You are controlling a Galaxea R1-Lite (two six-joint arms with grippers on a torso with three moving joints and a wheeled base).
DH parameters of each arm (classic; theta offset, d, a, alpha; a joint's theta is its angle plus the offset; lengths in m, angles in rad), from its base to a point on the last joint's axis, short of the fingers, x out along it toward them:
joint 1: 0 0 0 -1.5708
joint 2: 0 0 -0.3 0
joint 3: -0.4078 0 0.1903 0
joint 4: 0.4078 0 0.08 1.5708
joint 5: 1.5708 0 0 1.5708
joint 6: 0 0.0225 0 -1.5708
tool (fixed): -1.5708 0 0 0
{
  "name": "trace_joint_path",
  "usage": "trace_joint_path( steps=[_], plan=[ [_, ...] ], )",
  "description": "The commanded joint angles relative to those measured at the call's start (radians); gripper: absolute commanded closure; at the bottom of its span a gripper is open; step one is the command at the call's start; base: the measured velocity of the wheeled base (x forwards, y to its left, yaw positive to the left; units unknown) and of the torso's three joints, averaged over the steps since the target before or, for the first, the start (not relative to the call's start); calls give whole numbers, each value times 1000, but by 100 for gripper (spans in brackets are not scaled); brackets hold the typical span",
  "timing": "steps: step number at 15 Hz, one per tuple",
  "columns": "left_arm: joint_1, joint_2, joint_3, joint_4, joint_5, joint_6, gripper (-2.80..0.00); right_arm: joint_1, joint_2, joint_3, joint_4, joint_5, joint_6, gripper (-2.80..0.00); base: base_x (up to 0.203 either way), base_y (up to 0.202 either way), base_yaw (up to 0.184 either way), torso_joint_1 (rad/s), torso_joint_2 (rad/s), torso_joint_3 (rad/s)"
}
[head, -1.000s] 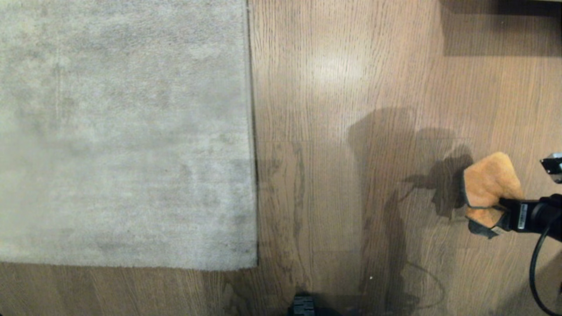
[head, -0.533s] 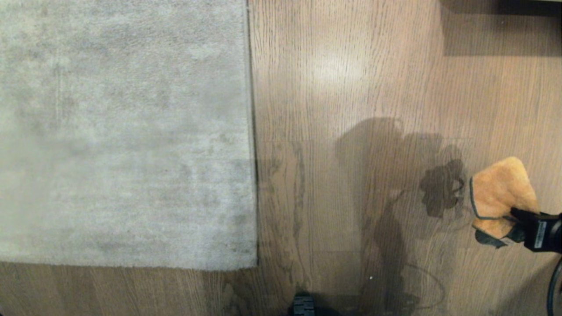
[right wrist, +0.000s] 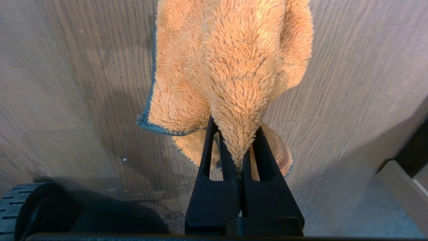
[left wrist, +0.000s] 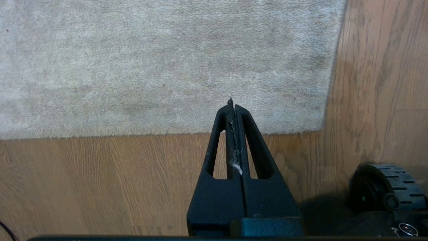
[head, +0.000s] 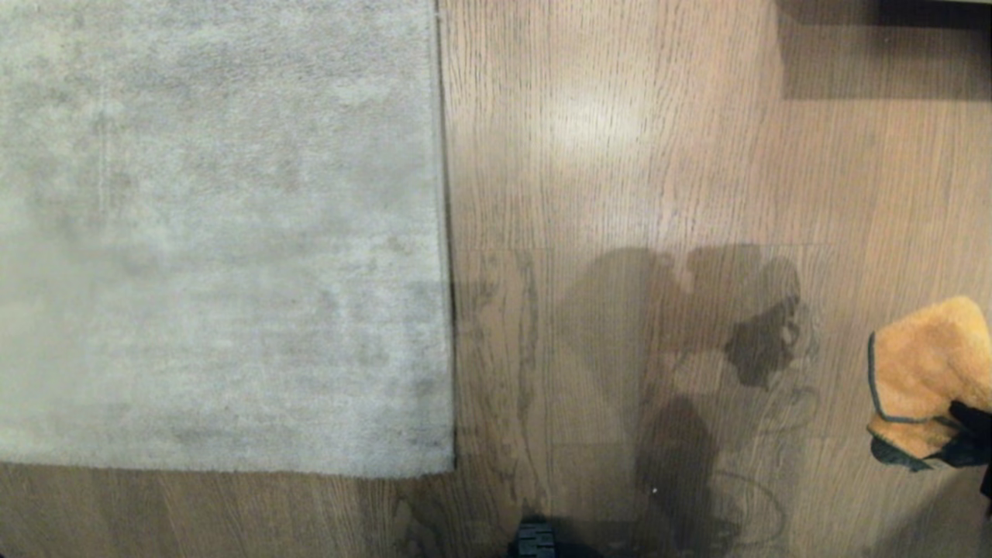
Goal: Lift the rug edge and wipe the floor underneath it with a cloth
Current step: Pick up the rag
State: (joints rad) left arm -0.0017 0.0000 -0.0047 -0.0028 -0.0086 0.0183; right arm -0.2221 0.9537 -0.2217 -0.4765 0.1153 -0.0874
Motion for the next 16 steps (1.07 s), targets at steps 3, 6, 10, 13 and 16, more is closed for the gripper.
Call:
trace_joint_path(
  steps=[3, 6, 10, 13, 16],
  plan=[
    [0, 0, 0, 0, 0, 1, 0, -1, -174, -9, 91, 3, 4, 0, 0, 0, 0, 0, 0, 0],
    [0, 0, 0, 0, 1, 0, 0, 45, -236, 3, 128, -1, 5, 0, 0, 0, 0, 0, 0, 0],
    [0, 0, 0, 0, 1, 0, 0, 71, -379, 47, 234, -9, -1, 0, 0, 0, 0, 0, 0, 0],
    [0, 0, 0, 0, 1, 0, 0, 141, -504, 124, 274, -20, -2, 0, 0, 0, 0, 0, 0, 0],
    [0, 0, 0, 0, -1, 0, 0, 195, -603, 162, 322, -57, -4, 0, 0, 0, 0, 0, 0, 0]
  ],
)
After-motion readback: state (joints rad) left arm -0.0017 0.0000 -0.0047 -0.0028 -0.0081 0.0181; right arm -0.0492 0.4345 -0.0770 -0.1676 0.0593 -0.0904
